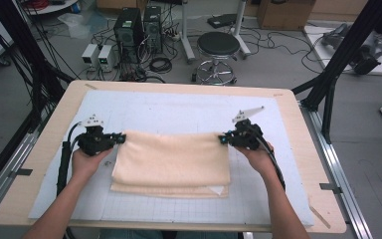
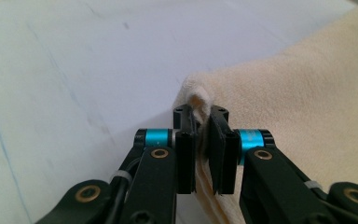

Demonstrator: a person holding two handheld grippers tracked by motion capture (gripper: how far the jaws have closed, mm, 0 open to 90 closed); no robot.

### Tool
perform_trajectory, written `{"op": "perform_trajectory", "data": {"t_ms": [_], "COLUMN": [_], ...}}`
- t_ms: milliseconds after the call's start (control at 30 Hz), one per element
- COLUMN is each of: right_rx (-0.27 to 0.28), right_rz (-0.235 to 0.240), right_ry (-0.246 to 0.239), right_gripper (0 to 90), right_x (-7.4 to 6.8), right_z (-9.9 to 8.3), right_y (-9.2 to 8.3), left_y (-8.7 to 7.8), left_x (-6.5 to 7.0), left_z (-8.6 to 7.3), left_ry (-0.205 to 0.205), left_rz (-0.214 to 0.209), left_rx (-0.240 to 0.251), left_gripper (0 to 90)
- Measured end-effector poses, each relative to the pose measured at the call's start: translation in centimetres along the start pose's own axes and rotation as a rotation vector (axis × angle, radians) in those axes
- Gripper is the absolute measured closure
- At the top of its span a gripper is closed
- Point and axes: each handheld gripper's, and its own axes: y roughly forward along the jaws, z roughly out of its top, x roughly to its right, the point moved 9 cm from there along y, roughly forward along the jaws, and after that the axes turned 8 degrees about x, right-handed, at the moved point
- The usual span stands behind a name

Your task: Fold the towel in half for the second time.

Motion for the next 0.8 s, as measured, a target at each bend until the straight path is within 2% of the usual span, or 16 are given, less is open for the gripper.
{"op": "perform_trajectory", "data": {"t_ms": [133, 200, 233, 300, 367, 400, 433, 467, 533, 667, 800], "right_rx": [0.010, 0.010, 0.000, -0.002, -0.017, -0.022, -0.019, -0.014, 0.006, 0.032, 0.055], "right_rz": [-0.066, -0.083, -0.088, -0.107, -0.114, -0.109, -0.103, -0.095, -0.079, -0.051, -0.025], "right_ry": [0.009, 0.017, 0.028, 0.037, 0.056, 0.050, 0.041, 0.021, 0.011, -0.033, -0.057], "right_gripper": [81.5, 80.9, 78.2, 67.3, 58.0, 57.3, 56.2, 55.3, 54.4, 49.4, 46.1], "right_x": [2.8, 4.0, 4.5, 5.0, 5.1, 4.9, 4.6, 4.2, 3.2, 1.0, -1.1], "right_z": [2.1, 2.5, 2.4, 2.1, 1.6, 1.4, 1.3, 1.3, 1.4, 1.4, 0.9], "right_y": [1.0, 1.6, 2.0, 2.5, 2.9, 2.9, 2.8, 2.6, 2.1, 0.9, -0.4], "left_y": [2.1, 3.0, 3.3, 3.7, 3.5, 3.2, 2.8, 2.4, 1.6, -0.1, -1.7], "left_x": [-1.6, -2.4, -2.6, -3.3, -3.3, -3.3, -3.2, -3.0, -2.4, -0.5, 1.4], "left_z": [2.3, 2.5, 2.2, 1.3, 0.6, 0.4, 0.3, 0.3, 0.2, -0.3, -1.1], "left_ry": [-0.021, -0.064, -0.066, -0.018, 0.003, 0.029, 0.039, 0.035, 0.025, 0.060, 0.090], "left_rz": [0.041, 0.034, 0.038, 0.075, 0.069, 0.066, 0.061, 0.051, 0.022, -0.030, -0.092], "left_rx": [0.026, 0.042, 0.033, -0.016, -0.057, -0.064, -0.050, -0.034, -0.015, 0.009, 0.025], "left_gripper": [81.7, 81.2, 80.0, 71.8, 60.3, 57.9, 55.9, 54.7, 53.0, 49.2, 46.8]}}
